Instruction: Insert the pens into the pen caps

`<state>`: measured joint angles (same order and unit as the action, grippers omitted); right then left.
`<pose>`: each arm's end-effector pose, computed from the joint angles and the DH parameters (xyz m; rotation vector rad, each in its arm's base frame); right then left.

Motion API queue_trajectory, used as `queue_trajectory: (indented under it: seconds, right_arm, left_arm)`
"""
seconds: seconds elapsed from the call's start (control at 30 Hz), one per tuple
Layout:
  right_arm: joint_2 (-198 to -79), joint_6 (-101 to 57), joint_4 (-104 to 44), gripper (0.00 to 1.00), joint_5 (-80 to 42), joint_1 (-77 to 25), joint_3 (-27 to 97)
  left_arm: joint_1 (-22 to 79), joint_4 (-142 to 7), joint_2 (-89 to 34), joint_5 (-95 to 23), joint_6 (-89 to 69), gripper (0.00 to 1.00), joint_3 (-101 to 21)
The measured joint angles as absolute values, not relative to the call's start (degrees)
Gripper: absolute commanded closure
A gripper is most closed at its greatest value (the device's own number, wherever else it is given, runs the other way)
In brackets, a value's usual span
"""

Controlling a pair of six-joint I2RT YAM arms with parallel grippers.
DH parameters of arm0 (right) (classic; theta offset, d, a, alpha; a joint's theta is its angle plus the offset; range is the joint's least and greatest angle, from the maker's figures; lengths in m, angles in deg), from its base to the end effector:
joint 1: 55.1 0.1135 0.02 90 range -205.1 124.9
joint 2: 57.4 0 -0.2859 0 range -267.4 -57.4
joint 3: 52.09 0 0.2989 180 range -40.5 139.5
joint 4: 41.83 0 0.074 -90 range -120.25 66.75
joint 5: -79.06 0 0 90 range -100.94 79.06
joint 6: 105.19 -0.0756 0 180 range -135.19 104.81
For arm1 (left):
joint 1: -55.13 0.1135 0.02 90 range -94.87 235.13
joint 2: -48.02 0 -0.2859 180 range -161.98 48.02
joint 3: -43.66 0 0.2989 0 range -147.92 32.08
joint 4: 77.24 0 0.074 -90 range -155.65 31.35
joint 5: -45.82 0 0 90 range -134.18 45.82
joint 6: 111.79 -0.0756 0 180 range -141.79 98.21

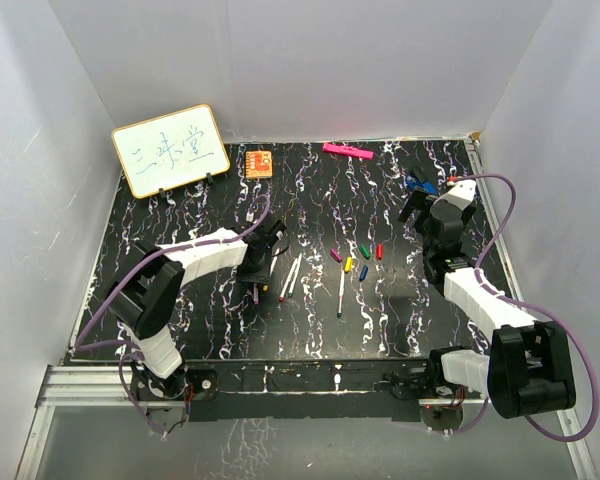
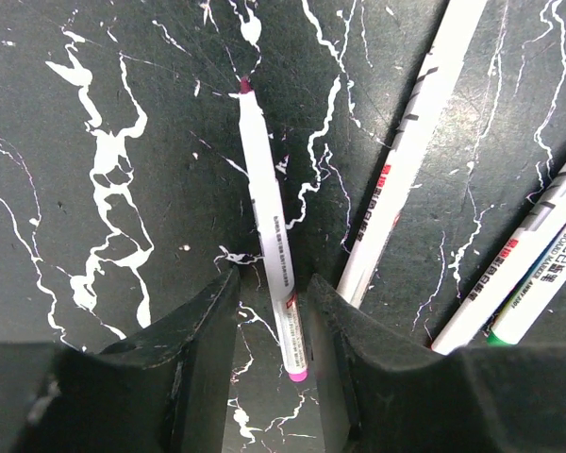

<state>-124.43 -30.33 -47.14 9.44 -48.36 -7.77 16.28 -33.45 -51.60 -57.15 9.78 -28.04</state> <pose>0.3233 0.0117 0.2180 0.3770 1.8168 -0.0682 0.3052 -0.2240 0.1152 0.1245 2.7497 0.0002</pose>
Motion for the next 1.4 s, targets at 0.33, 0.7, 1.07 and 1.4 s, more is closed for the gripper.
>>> queue_trajectory:
  seconds: [0.33,0.7,1.07,1.4]
  right_arm:
    - [-125.02,-30.31,-47.14,0.02,9.44,-48.36,-7.77]
    - [-126.17,-30.33,-47.16,0.02,9.44,-48.36,-7.77]
    - [-126.37,-30.33,-47.16,0.02,9.42,-48.36,-7.77]
    - [-126.39,-30.28,-47.14,0.03,6.82,-48.08,-7.77]
  left_arm:
    - [17.92,-33.93,-51.71,-53.78,9.28,0.68,-27.45]
    - [19.23,-33.45,-53.08,-50.55,7.92,0.78,-28.39]
    - [19.23,-32.88,-54.15,-49.7,7.57,0.92,-29.26]
    - [19.3,-32.81,-54.44,-49.65,7.05,1.0,-29.4]
